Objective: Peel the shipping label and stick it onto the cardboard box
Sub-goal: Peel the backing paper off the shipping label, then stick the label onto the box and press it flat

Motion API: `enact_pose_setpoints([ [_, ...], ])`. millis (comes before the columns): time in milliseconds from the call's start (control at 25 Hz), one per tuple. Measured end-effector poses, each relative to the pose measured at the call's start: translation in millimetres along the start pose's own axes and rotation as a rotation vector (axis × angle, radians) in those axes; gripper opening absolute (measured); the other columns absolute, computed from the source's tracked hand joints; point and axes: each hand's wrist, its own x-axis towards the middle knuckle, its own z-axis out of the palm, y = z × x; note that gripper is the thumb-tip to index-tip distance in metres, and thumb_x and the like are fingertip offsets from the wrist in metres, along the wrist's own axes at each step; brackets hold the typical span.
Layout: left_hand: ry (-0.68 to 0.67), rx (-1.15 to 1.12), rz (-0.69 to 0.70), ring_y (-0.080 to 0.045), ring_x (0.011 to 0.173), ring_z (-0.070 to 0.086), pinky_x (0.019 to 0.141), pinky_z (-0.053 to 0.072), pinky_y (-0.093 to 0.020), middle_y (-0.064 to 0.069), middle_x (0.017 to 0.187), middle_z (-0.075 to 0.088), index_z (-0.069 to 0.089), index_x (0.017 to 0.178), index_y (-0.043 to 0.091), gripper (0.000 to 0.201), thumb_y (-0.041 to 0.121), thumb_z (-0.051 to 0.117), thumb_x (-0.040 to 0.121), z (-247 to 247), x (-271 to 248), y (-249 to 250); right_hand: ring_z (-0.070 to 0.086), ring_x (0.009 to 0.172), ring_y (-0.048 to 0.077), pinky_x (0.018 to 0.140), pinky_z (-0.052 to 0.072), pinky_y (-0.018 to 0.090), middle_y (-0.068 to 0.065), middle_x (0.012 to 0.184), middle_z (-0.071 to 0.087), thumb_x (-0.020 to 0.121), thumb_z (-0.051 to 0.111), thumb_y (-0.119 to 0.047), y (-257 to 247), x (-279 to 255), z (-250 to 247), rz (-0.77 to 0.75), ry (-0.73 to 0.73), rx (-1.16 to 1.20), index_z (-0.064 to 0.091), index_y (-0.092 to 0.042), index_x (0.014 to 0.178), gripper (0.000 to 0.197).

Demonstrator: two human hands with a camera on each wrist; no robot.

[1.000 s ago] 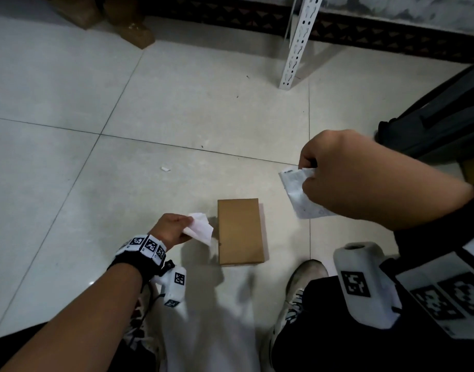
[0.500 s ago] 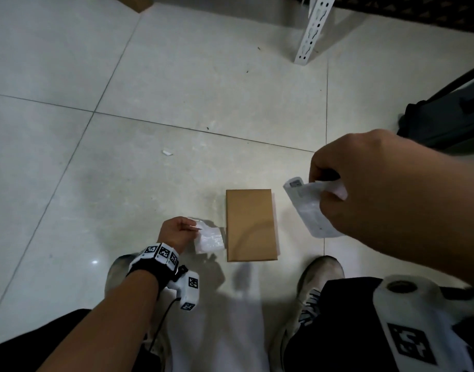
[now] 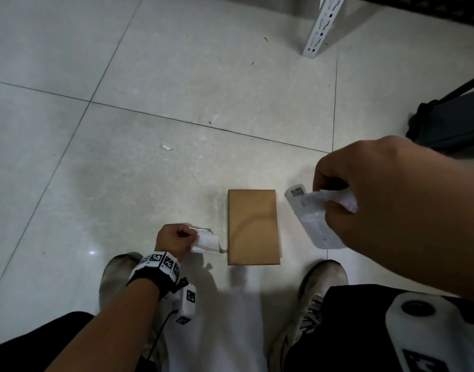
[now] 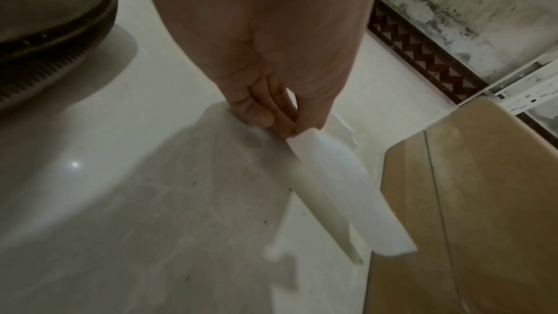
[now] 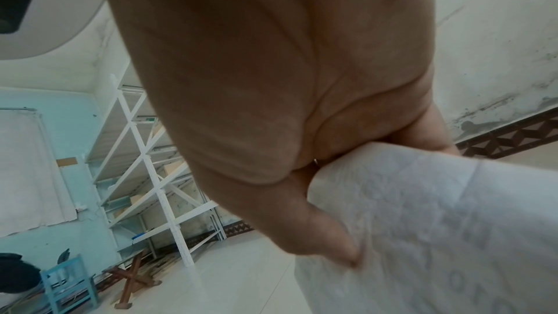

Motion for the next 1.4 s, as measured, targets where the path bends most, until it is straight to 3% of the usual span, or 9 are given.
enact_pose_setpoints([
  [120, 0.008, 0.220, 0.069, -0.025, 0.091, 0.071, 0.084, 0.054, -0.027, -0.005, 0.095, 0.078, 0.083, 0.083, 0.014, 0.014, 0.022, 0.073, 0.078, 0, 3, -4, 0.038, 0.058, 0.004, 0.054, 0.027, 0.012, -0.010, 0.069, 0.046, 0.086, 0.059, -0.014, -1, 1, 0, 0.000, -0.003, 0.013, 0.069, -0.012, 0.102, 0.019],
  [280, 0.002, 0.481, 0.114, -0.025, 0.084, 0.066, 0.067, 0.058, -0.032, 0.002, 0.081, 0.070, 0.078, 0.069, 0.022, 0.031, 0.041, 0.054, 0.071, -1, 10, -8, 0.038, 0.057, 0.004, 0.050, 0.026, 0.010, -0.011, 0.069, 0.045, 0.088, 0.059, -0.016, -3, -1, -3, -0.017, -0.021, 0.031, 0.063, -0.021, 0.091, 0.008],
  [600, -0.085, 0.548, 0.239, -0.027, 0.082, 0.070, 0.074, 0.056, -0.032, -0.010, 0.086, 0.075, 0.078, 0.080, 0.013, 0.024, 0.022, 0.056, 0.085, 1, -3, 12, 0.042, 0.057, 0.005, 0.050, 0.029, 0.014, -0.012, 0.068, 0.047, 0.085, 0.062, -0.013, 5, 0, -2, -0.061, -0.013, 0.084, 0.041, -0.032, 0.066, 0.035],
  [800, -0.077, 0.574, 0.205, -0.028, 0.083, 0.072, 0.075, 0.057, -0.032, -0.009, 0.088, 0.076, 0.080, 0.079, 0.017, 0.018, 0.021, 0.063, 0.084, -2, -2, 35, 0.061, 0.070, 0.010, 0.055, 0.047, 0.022, -0.005, 0.082, 0.064, 0.082, 0.059, -0.016, 17, 21, 18, -0.016, -0.057, 0.189, 0.067, -0.026, 0.085, 0.013],
  [960, -0.105, 0.305, 0.332, -0.012, 0.060, 0.061, 0.062, 0.047, -0.025, 0.000, 0.061, 0.065, 0.072, 0.064, 0.013, 0.010, 0.012, 0.074, 0.073, -13, -5, 69, 0.058, 0.064, 0.011, 0.050, 0.039, 0.020, 0.000, 0.078, 0.067, 0.082, 0.056, -0.009, 19, 56, 67, 0.037, -0.135, 0.390, 0.074, -0.014, 0.088, 0.019],
  [1080, -0.097, -0.118, 0.322, -0.009, 0.046, 0.045, 0.052, 0.037, -0.022, -0.003, 0.051, 0.057, 0.072, 0.067, 0.001, 0.032, 0.027, 0.073, 0.086, -24, -16, 120, 0.059, 0.061, 0.018, 0.049, 0.041, 0.021, 0.004, 0.077, 0.064, 0.078, 0.057, -0.017, 16, 72, 100, 0.091, 0.046, 0.480, 0.066, -0.011, 0.081, 0.011],
  [1240, -0.556, -0.303, 0.008, -0.015, 0.047, 0.047, 0.047, 0.030, -0.021, -0.009, 0.073, 0.066, 0.074, 0.094, 0.003, 0.054, 0.055, 0.066, 0.081, -35, -45, 189, 0.060, 0.074, 0.027, 0.061, 0.041, 0.028, 0.005, 0.082, 0.060, 0.081, 0.063, -0.035, -2, 69, 118, -0.102, 0.265, 0.279, 0.061, -0.013, 0.088, 0.023],
  [1320, -0.725, -0.346, -0.051, -0.018, 0.061, 0.057, 0.053, 0.040, -0.023, -0.011, 0.086, 0.064, 0.071, 0.097, 0.012, 0.035, 0.041, 0.071, 0.077, -36, -55, 196, 0.064, 0.078, 0.026, 0.062, 0.046, 0.030, 0.003, 0.087, 0.064, 0.075, 0.074, -0.032, -7, 68, 117, -0.169, 0.265, 0.180, 0.060, -0.017, 0.092, 0.026],
  [1400, -0.701, -0.371, -0.042, -0.020, 0.071, 0.061, 0.058, 0.050, -0.023, -0.013, 0.089, 0.065, 0.071, 0.094, 0.012, 0.014, 0.016, 0.069, 0.081, -36, -56, 193, 0.065, 0.082, 0.029, 0.065, 0.046, 0.031, 0.003, 0.095, 0.064, 0.079, 0.072, -0.031, -7, 70, 116, -0.217, 0.282, 0.094, 0.060, -0.019, 0.097, 0.025],
])
